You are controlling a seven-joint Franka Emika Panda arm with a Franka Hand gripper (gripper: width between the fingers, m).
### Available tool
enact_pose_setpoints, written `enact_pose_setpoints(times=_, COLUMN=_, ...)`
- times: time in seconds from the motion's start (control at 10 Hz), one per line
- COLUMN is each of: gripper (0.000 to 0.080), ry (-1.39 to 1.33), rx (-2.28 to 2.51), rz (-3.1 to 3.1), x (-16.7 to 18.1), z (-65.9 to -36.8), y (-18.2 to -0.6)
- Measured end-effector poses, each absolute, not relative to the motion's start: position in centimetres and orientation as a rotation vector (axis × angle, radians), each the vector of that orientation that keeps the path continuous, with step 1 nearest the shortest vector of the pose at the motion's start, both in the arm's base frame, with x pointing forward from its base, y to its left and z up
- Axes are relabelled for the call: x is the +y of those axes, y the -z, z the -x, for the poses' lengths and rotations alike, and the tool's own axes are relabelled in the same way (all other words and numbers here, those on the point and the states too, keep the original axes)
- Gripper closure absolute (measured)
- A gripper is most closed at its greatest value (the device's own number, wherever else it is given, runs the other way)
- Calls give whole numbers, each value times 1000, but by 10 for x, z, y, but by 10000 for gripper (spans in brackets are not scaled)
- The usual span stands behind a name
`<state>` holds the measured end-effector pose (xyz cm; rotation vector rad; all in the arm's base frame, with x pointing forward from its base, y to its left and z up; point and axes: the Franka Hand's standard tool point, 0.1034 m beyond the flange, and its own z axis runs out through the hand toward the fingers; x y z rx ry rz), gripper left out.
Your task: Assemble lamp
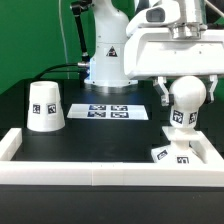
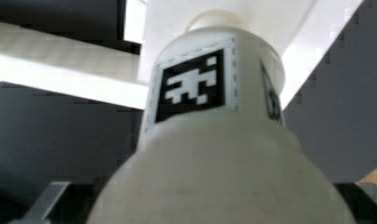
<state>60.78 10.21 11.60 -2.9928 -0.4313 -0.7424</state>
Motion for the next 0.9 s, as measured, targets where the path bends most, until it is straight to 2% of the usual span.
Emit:
enact_pose_setpoints(times=0.5, gripper=223, ry=949, rx=-426, rz=2947, x=104, z=-606, y=-112)
enact_pose_setpoints(times=0.8, gripper=223, ry=945, rx=-425, rz=2949, x=103, z=-607, y=-112)
enact_pose_setpoints(times=0.9, gripper=131, ry=945, rx=-425, rz=2949, x=103, z=-607, y=-112)
